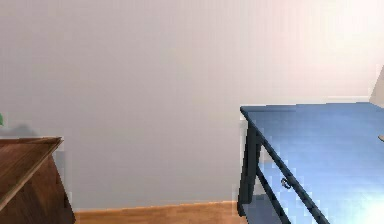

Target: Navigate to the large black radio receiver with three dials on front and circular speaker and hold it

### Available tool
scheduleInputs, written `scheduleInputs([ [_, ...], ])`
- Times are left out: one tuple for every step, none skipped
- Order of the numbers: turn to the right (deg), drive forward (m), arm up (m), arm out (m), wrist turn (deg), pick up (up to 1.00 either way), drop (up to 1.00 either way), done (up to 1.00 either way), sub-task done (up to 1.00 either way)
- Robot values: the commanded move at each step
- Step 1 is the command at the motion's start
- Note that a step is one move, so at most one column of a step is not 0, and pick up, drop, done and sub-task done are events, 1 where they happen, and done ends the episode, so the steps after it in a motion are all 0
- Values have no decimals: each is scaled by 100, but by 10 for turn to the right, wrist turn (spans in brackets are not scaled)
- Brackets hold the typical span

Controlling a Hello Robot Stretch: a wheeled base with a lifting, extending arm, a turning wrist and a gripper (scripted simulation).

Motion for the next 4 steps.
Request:
scheduleInputs([
  [0,0,38,0,0,0,0,0,0],
  [0,0,0,12,0,0,0,0,0],
  [0,0,0,0,450,0,0,0,0],
  [0,0,0,0,450,0,0,0,0],
])
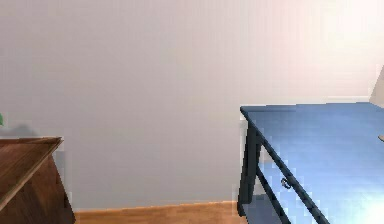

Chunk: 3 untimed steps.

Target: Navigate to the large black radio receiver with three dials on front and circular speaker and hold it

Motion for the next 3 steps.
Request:
scheduleInputs([
  [0,0,0,0,450,0,0,0,0],
  [0,0,0,0,270,0,0,0,0],
  [0,0,0,0,0,100,0,0,0],
])
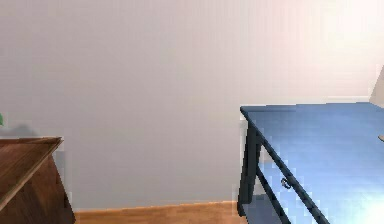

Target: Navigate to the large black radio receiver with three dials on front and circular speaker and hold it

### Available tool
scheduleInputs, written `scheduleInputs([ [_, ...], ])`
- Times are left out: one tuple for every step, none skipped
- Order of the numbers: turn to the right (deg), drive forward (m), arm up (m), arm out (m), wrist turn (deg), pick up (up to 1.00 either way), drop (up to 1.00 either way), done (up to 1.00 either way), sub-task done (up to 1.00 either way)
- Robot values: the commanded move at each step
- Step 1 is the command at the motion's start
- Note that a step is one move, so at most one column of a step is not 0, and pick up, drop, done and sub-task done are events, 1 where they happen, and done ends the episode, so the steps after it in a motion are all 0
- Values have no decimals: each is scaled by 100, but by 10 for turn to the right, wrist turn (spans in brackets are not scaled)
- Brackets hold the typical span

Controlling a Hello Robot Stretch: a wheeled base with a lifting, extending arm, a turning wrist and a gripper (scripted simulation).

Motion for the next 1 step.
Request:
scheduleInputs([
  [0,0,0,0,0,0,0,100,0],
])
